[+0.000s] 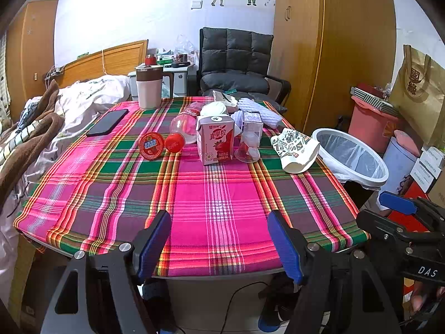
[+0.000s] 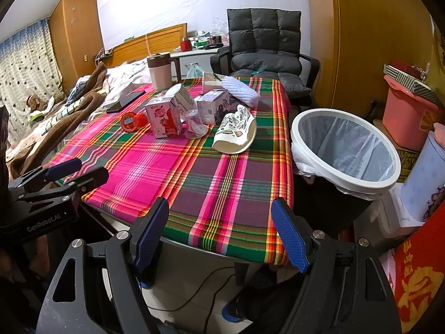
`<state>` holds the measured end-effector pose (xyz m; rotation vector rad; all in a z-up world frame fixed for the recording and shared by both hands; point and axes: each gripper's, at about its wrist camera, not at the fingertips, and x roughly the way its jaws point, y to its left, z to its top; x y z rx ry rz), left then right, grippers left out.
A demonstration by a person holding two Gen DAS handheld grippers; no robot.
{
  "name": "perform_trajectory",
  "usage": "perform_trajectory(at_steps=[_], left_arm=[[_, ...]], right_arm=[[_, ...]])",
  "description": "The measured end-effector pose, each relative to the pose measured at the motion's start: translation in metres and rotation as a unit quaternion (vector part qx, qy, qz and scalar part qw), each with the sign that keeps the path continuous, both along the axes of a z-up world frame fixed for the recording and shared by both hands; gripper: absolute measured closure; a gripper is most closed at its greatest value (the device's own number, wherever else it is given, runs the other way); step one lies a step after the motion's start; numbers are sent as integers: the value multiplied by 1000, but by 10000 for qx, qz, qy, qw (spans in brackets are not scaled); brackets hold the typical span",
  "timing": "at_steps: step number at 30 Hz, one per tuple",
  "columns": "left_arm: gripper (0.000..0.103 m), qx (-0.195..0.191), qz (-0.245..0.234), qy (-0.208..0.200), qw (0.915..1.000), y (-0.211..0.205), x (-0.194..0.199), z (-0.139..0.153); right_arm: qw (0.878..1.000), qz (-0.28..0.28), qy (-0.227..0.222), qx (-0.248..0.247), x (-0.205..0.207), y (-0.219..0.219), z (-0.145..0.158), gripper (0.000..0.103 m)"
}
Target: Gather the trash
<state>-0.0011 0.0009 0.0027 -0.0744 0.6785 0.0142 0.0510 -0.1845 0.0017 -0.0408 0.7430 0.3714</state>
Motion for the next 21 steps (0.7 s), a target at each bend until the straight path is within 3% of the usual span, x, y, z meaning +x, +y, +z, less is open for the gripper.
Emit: perform_trajectory(at_steps=[21], left_arm=[[31, -4, -1, -12, 10000, -1, -1, 1]], right_arm=[[10000, -17, -7, 5, 0, -1, 1, 26]])
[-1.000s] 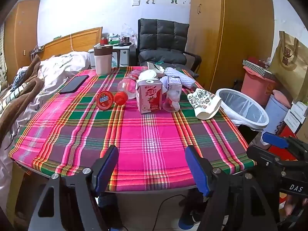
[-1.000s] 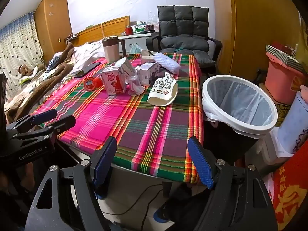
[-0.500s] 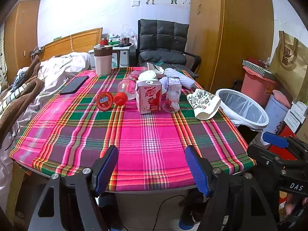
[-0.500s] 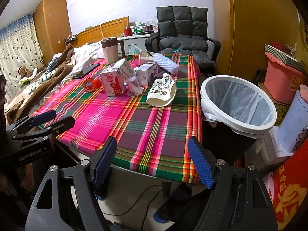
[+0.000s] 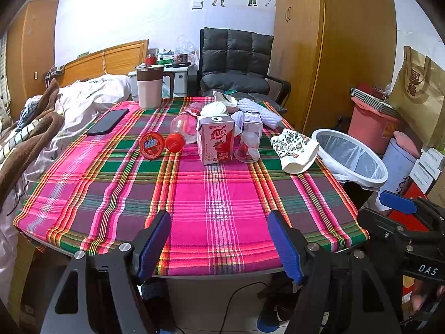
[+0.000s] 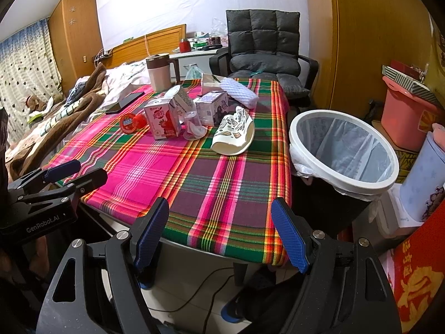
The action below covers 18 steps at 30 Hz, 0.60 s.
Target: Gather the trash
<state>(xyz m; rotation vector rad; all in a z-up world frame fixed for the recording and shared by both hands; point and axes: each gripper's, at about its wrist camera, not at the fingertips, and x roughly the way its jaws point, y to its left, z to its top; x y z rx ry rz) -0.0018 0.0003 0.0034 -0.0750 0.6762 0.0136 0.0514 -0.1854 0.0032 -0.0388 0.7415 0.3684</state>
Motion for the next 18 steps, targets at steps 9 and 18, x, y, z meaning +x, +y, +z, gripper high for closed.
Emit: perform_trajectory(at_steps=[9, 18], left_arm=[[31, -3, 1, -5, 10000, 1, -1, 3], [31, -6, -1, -4, 10000, 1, -1, 3]], right_arm=[[10000, 3, 0, -2, 0, 0, 0, 26], [10000, -1, -5, -6, 0, 0, 0, 26]])
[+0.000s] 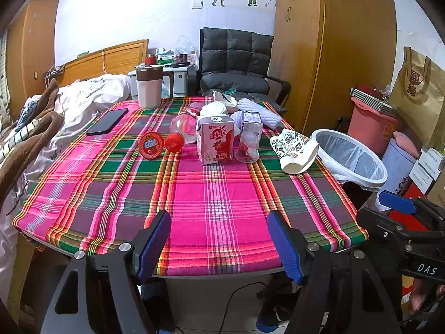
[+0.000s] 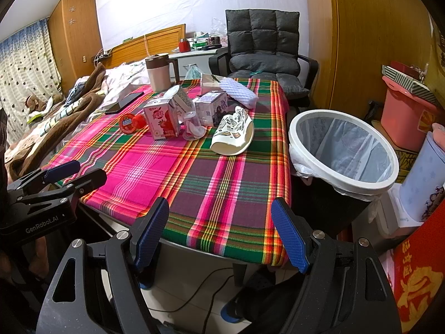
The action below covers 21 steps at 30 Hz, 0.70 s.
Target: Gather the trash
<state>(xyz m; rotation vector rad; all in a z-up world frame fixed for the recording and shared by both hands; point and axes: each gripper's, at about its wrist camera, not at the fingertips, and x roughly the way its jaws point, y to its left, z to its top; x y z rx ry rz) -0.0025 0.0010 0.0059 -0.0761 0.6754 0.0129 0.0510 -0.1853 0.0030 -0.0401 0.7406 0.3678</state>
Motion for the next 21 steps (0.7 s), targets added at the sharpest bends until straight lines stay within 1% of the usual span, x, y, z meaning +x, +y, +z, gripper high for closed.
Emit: perform_trajectory(at_steps=[15, 21], left_arm=[[31, -35, -1, 8, 10000, -2, 0, 1], [31, -95, -32, 83, 9999, -1, 7, -5]], right_arm=[[10000, 5, 2, 0, 1, 0, 0, 26], [10000, -8, 6, 4, 1, 0, -1, 26]])
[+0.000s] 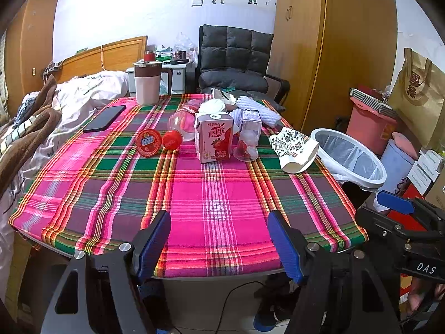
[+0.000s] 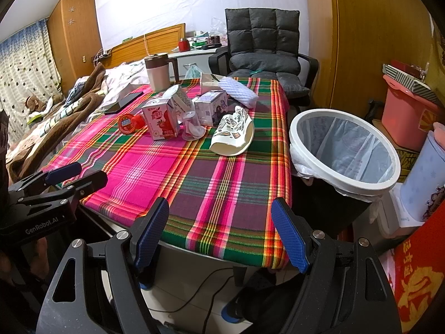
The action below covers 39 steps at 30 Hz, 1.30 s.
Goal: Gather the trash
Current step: 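Grasp the patterned paper cup with the right tool while the left tool grasps the pink milk carton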
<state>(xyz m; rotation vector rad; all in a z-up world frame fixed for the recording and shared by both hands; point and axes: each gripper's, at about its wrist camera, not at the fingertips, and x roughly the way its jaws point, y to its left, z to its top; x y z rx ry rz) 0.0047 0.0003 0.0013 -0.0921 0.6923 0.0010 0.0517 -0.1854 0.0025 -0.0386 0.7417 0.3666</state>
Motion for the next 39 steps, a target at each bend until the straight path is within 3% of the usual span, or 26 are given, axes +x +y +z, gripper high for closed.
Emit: perform_trajectory(at_steps=[15, 31, 39], left_arm=[[31, -193, 22, 68, 9998, 9, 26, -12], [31, -215, -31, 22, 9998, 14, 108, -8], [31, -286, 230, 156, 9992, 21, 145, -16]], right_arm=[[9997, -14, 189, 184, 24, -4, -10, 26], [9989, -37, 294, 355, 85, -7, -17, 26], [9982, 26, 402, 435, 111, -3, -23, 40]])
